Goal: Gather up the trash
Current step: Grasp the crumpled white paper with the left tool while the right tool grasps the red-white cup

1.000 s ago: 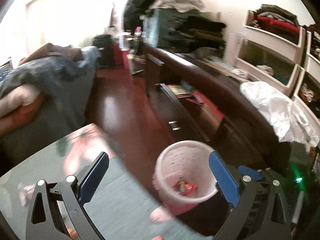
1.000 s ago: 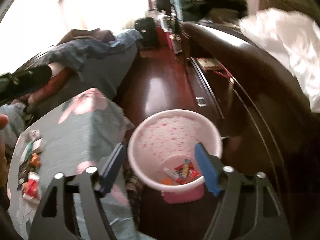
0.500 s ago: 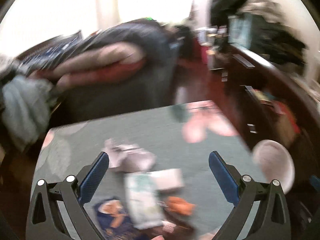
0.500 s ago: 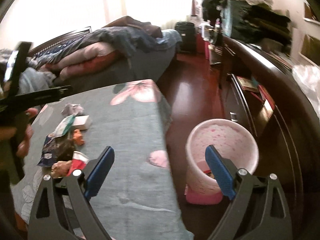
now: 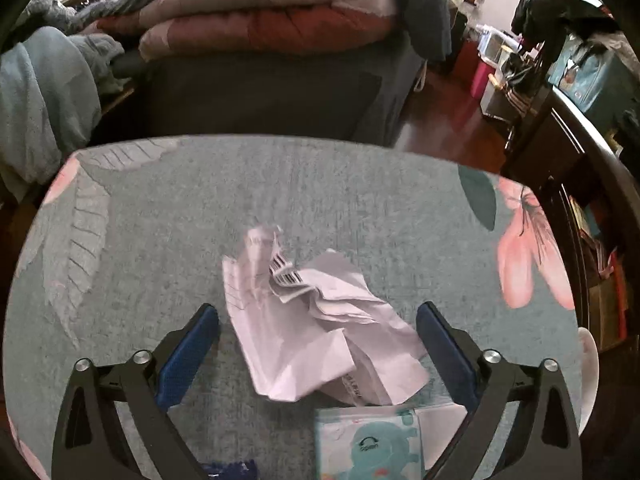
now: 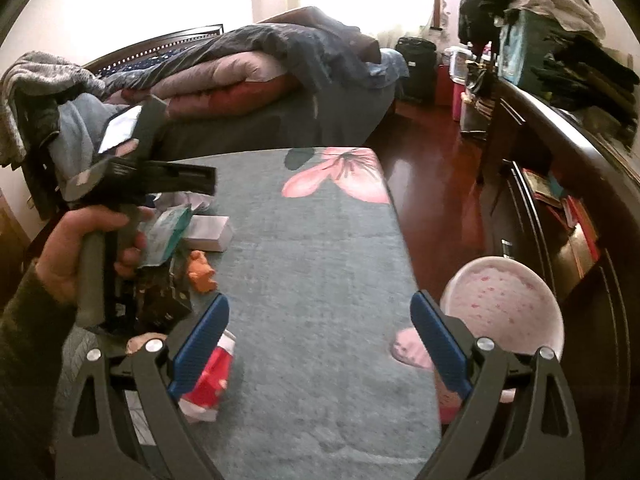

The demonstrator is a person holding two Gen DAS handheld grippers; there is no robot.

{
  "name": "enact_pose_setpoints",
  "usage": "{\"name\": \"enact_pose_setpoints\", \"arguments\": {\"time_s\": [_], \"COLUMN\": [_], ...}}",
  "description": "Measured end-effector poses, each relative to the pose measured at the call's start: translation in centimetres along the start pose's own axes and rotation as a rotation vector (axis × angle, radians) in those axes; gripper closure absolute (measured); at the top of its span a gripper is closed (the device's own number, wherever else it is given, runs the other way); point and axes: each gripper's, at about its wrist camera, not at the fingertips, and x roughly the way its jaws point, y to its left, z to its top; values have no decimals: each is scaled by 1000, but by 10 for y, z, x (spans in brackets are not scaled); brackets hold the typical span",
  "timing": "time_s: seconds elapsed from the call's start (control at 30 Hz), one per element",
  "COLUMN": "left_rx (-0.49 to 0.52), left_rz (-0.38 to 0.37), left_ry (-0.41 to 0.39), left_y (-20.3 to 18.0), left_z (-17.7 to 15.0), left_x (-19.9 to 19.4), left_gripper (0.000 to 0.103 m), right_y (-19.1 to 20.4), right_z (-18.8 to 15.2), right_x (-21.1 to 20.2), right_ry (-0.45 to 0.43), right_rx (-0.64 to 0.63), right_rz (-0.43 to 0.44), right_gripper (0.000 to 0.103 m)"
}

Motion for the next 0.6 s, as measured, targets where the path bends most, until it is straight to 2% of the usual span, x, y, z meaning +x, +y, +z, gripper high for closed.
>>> {"name": "enact_pose_setpoints", "arguments": {"time_s": [0.13,0.2,0.37,0.47,0.6], "left_rx": [29,55,58,56,35], "left_rz": [27,50,6,43,47], "left_ry": [-16,-28,-50,-119,-174], "left_y": [0,2,15,26,42], "left_z": [-1,0,-2,-8,-11], "left_x": [-2,-2,-10,-29,-52], "left_gripper": [29,46,54,55,54], "right_y": [9,14,29,37,47], "right_z": [2,1,-9,-17,-28], "right_x": [4,6,6,5,8], "right_ry": [6,13,43,67,105], "right_rx": [-8,-15,-38,-42,-34], "right_rz": [21,30,55,77,98], "right_gripper": [10,10,11,11,14]}}
